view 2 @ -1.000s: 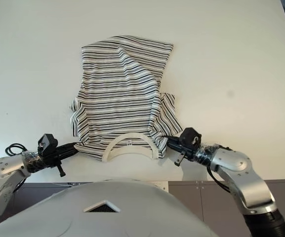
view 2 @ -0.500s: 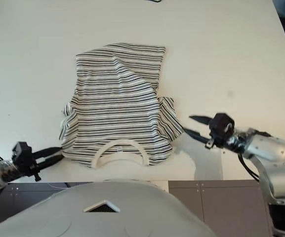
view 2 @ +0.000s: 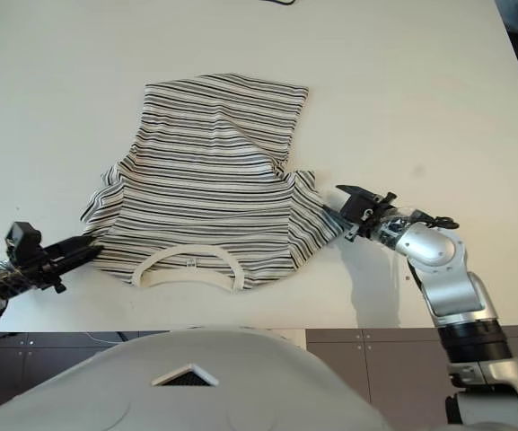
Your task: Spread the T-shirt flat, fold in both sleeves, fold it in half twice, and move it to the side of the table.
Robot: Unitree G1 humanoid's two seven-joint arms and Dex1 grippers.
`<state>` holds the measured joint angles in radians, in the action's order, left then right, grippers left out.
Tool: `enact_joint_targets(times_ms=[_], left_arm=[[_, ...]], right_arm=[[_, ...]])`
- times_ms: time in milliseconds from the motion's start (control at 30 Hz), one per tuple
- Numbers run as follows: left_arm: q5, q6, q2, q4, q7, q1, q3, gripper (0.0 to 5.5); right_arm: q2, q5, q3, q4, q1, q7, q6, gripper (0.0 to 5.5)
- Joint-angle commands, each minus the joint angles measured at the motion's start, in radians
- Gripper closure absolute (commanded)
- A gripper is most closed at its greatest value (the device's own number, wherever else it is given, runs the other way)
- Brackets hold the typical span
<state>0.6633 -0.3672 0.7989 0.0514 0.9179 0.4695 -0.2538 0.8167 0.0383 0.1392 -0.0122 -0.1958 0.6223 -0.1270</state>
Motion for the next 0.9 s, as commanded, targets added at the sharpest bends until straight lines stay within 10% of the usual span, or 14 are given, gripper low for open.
enact_joint_targets(times_ms=[33, 300, 633, 900], left_arm=[[0.115, -0.113, -0.124, 0.235, -0.114, -0.126, 0.050, 3.88], [-0.431, 0.100, -0.121, -0.065, -0.259, -0.204, 0.344, 3.88], [-0.199, 0.109, -0.114, 0.025, -0.076, -0.116, 0.187, 3.88], [-0.195, 0.050, -0.084, 0.054, -0.062, -0.114, 0.095, 3.88]], right_arm=[[0.084, 0.118, 0.036, -0.173, 0.030, 0.051, -0.015, 3.40], [0.051, 0.110, 0.060, -0.186, 0.109, 0.098, -0.040, 3.40], [0.105, 0.188, 0.111, -0.323, 0.134, 0.108, -0.181, 3.40], [0.065, -0.151, -0.097, 0.027, 0.131, 0.140, 0.029, 3.40]])
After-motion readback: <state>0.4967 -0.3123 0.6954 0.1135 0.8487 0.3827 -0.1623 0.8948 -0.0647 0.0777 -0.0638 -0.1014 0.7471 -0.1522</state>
